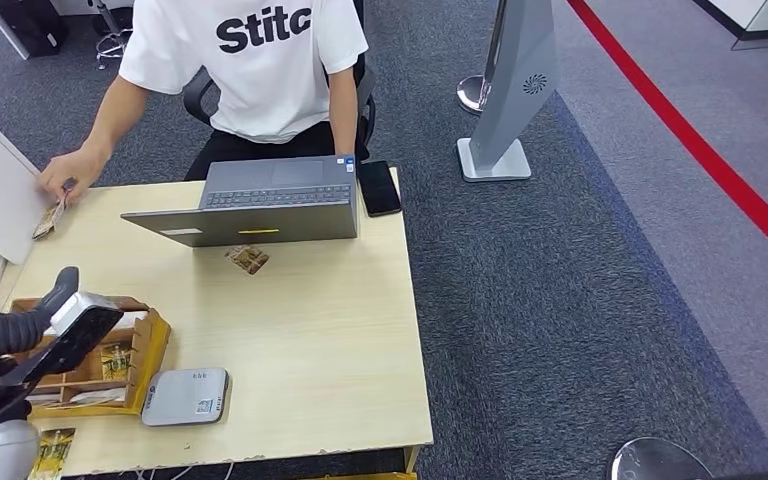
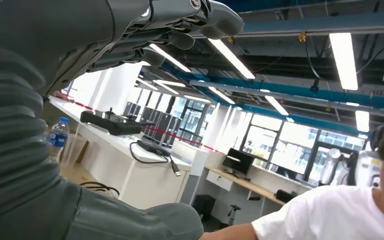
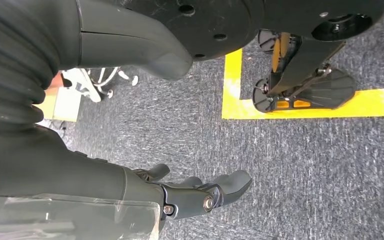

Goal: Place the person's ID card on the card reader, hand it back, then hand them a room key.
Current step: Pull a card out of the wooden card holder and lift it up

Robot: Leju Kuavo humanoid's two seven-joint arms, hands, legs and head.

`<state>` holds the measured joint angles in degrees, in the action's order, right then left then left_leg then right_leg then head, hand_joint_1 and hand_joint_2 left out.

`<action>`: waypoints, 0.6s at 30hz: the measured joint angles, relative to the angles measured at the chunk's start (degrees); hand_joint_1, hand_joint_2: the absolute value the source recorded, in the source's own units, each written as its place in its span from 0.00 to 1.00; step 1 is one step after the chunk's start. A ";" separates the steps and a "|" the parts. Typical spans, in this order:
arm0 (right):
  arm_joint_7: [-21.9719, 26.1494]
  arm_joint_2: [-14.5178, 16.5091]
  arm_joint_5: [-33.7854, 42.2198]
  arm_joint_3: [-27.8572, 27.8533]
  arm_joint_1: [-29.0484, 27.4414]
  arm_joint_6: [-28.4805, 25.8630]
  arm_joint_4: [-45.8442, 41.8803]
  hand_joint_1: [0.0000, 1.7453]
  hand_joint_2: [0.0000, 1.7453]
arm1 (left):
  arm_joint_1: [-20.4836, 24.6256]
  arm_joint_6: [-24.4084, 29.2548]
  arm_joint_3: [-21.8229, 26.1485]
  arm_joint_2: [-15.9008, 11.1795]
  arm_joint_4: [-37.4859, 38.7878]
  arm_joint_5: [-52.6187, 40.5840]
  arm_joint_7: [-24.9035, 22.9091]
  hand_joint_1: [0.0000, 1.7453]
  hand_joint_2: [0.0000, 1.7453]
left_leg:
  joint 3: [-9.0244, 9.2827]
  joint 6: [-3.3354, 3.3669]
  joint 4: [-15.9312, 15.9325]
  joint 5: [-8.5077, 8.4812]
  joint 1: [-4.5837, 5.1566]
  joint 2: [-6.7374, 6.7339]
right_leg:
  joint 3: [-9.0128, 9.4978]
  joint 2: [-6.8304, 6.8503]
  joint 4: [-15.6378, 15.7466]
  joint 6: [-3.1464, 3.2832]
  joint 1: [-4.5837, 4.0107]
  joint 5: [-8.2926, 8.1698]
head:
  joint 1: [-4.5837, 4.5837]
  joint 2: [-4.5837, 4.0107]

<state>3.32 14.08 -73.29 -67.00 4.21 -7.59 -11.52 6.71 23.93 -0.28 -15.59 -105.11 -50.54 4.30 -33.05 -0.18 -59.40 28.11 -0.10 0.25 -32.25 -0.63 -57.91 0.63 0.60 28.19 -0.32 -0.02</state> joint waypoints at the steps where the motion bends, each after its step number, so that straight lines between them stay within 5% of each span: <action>1: 0.16 0.00 0.18 -0.01 -0.03 -0.11 0.00 0.00 1.00 | -0.90 0.57 0.28 0.10 -1.02 1.16 1.09 0.00 1.00 | 0.00 0.00 0.00 0.00 0.00 0.00 | 0.00 0.00 0.00 0.00 0.00 0.00 | 0.00 0.01; 4: 0.67 0.00 0.49 -0.05 -0.15 -0.25 0.00 0.00 1.00 | -3.53 0.96 0.84 0.31 -4.42 4.37 4.48 0.00 1.00 | -0.02 0.00 0.01 0.02 0.00 0.01 | 0.00 0.01 0.01 -0.01 0.00 0.01 | -0.01 0.02; 6: 1.09 -0.02 0.68 -0.05 -0.24 0.03 0.00 0.00 1.00 | -5.88 -3.31 0.87 -1.25 -6.51 5.01 5.50 0.00 1.00 | -0.02 -0.03 0.04 0.05 -0.01 -0.03 | 0.02 -0.02 0.01 0.00 -0.01 0.02 | -0.03 0.01; 9: 1.76 -0.23 0.76 -0.05 -0.51 1.55 0.00 0.00 1.00 | -12.08 -18.21 1.15 -9.23 -7.90 2.30 5.68 0.00 1.00 | 0.12 -0.10 0.11 0.10 -0.02 -0.26 | -0.01 -0.25 0.00 0.05 -0.01 0.03 | 0.08 0.00; 11: 1.90 -0.48 0.74 -0.05 -0.84 2.25 0.00 0.00 1.00 | -15.86 -22.97 2.03 -13.89 -7.93 0.45 6.80 0.00 1.00 | 0.11 -0.13 0.12 0.08 -0.06 -0.26 | -0.08 -0.27 -0.01 0.07 -0.05 0.04 | 0.19 0.00; 18: 1.91 -0.89 0.56 -0.05 -0.80 2.60 0.00 0.00 1.00 | -20.03 -22.63 3.58 -20.48 -8.05 -2.05 7.38 0.00 1.00 | 0.04 -0.17 0.13 0.03 -0.12 0.03 | 0.01 0.02 -0.02 0.08 -0.09 0.05 | 0.11 0.00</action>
<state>5.22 13.19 -72.72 -67.06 3.41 -4.99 -11.52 -13.33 1.30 3.30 -36.08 -113.16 -52.59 11.68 -33.01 -0.34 -59.27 28.13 -0.22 0.28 -32.25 -0.61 -57.93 0.70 0.51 28.24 -0.21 -0.02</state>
